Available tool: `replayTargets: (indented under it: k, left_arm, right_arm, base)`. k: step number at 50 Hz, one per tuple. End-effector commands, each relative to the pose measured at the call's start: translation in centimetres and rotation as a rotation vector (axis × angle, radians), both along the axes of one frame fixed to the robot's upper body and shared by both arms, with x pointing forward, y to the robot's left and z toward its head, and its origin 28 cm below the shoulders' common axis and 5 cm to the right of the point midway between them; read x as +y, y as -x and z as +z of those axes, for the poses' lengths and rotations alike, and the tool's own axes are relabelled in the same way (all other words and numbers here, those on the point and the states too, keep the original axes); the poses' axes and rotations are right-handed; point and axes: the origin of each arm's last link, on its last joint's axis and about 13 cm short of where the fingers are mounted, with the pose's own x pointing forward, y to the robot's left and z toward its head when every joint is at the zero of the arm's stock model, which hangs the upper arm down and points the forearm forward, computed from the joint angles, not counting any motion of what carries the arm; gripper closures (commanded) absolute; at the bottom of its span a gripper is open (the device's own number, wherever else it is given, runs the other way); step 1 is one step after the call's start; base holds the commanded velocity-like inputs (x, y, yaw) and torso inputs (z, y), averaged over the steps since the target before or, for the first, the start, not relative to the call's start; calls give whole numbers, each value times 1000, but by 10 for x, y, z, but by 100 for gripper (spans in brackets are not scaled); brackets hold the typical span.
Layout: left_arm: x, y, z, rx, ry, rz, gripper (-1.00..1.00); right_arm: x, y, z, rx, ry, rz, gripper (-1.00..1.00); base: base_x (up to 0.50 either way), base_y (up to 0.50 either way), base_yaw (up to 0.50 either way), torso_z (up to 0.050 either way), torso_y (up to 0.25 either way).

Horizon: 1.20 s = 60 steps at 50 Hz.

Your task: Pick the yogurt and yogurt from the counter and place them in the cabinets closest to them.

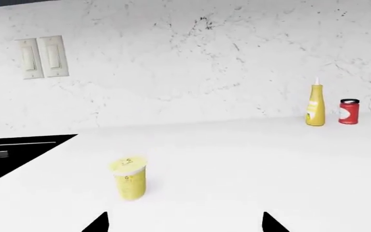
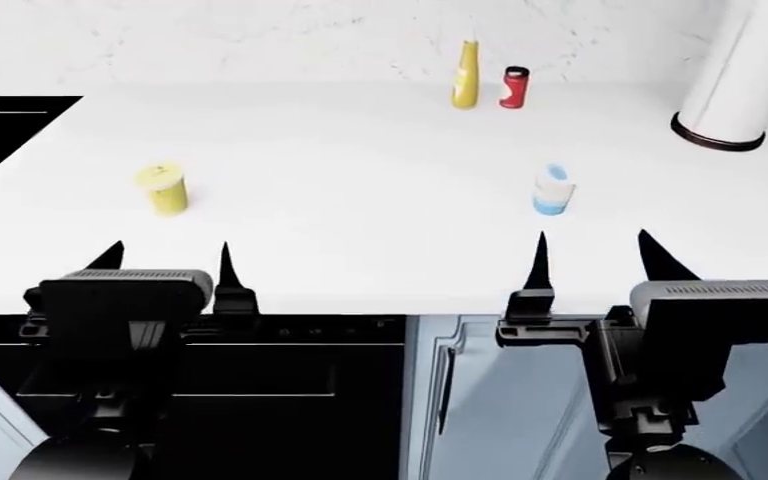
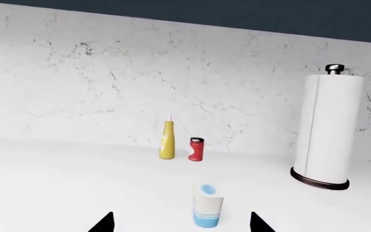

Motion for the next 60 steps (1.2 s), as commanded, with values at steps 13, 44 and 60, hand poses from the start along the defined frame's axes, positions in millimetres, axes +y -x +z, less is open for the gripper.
replayTargets:
  k: [13, 44, 60]
  left_arm:
    - [-1, 4, 7, -34, -7, 0, -100]
    - [1, 5, 11, -43, -22, 9, -100]
    - [4, 7, 9, -44, -25, 21, -100]
  right_arm:
    - [-2, 1, 4, -30, -8, 1, -100]
    - [-3, 3, 16, -55, 8, -11, -100]
    - [-3, 3, 14, -37, -14, -29, -100]
  base:
    - [395, 0, 0, 50, 0]
    - [394, 0, 0, 38, 0]
    - [73, 0, -119, 0, 0]
